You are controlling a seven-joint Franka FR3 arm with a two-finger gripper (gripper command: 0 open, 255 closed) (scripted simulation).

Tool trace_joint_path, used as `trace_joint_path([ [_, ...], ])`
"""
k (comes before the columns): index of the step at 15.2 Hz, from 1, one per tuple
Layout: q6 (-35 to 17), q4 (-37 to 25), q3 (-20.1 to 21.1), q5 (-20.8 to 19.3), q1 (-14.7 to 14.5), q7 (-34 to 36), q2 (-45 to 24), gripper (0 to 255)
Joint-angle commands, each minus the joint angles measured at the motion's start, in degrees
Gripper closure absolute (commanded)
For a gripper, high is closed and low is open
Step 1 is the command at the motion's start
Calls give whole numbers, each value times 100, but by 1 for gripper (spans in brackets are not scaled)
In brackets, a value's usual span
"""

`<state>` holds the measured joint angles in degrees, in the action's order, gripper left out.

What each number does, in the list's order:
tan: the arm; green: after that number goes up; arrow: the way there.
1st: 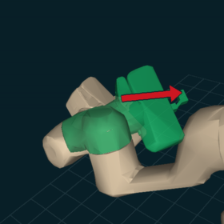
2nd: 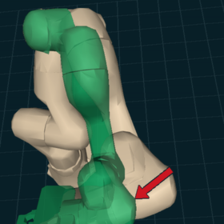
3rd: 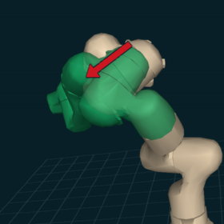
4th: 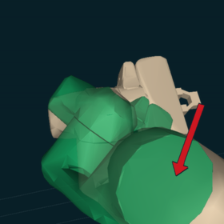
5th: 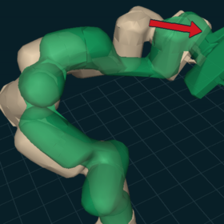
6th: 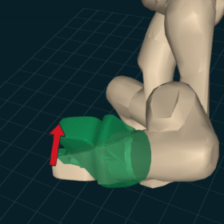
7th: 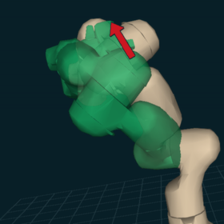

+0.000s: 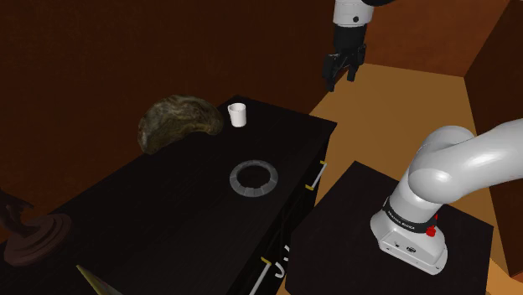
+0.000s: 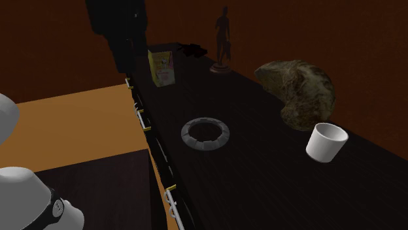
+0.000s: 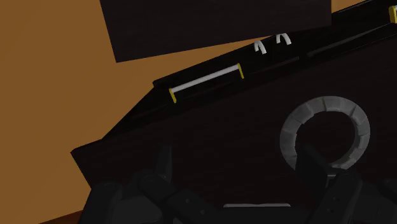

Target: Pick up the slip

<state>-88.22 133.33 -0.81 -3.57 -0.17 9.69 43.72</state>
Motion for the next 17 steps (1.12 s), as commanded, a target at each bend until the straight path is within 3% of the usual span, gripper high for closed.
trace_joint_path([
  [1,0,0,0,0,0,0,0,0],
  [9,-1346,740,326,357,-114,603,-802,0],
  [17,-2745,1008,648,658,-245,1140,-2098,0],
])
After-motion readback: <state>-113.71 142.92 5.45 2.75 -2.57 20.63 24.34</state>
